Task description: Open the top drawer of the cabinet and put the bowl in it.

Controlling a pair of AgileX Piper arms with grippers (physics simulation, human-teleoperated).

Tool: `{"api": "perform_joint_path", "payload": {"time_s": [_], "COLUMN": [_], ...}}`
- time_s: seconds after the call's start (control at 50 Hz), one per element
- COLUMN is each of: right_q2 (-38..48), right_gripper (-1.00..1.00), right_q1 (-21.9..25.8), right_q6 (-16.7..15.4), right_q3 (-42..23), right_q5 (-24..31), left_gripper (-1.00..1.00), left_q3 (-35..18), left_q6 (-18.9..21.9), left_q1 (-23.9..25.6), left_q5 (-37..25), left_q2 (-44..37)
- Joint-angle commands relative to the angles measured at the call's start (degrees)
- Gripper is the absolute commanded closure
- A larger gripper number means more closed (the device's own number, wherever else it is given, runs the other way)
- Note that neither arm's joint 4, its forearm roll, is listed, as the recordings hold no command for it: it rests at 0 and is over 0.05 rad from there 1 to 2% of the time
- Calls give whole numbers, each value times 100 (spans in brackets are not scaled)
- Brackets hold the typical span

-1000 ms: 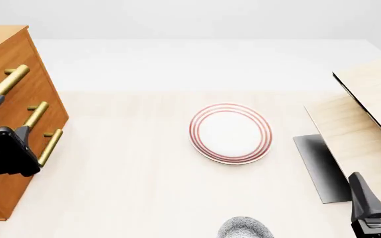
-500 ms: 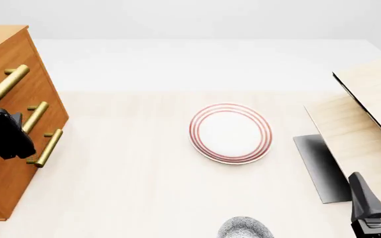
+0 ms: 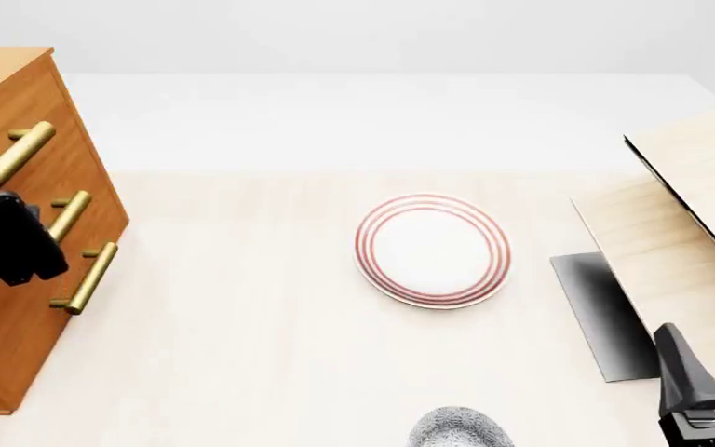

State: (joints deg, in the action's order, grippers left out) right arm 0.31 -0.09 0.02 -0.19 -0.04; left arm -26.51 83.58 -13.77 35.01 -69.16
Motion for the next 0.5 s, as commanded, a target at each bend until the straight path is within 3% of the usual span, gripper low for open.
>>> {"api": "perform_joint_path", "payload": {"time_s": [0.02,0.36,0.38,0.5], "right_q2": [-3,-3,-3,-3], "right_gripper": [-100,-100,-100,-100], "right_q1": [2,1,0,1], "right_q6": [-1,0,0,0], "right_q3": [1,1,1,1], "right_q5": [1,1,1,2], "left_gripper": [-100,-100,100,100], "left_q3": [-59,-79,-33,121], "left_q6": [-89,-168,-152,-124], "left_q1": [-209,-407,-412,-405], "left_q5": [183,189,232,247], "left_q2": [-277,-285,-226,-95]}}
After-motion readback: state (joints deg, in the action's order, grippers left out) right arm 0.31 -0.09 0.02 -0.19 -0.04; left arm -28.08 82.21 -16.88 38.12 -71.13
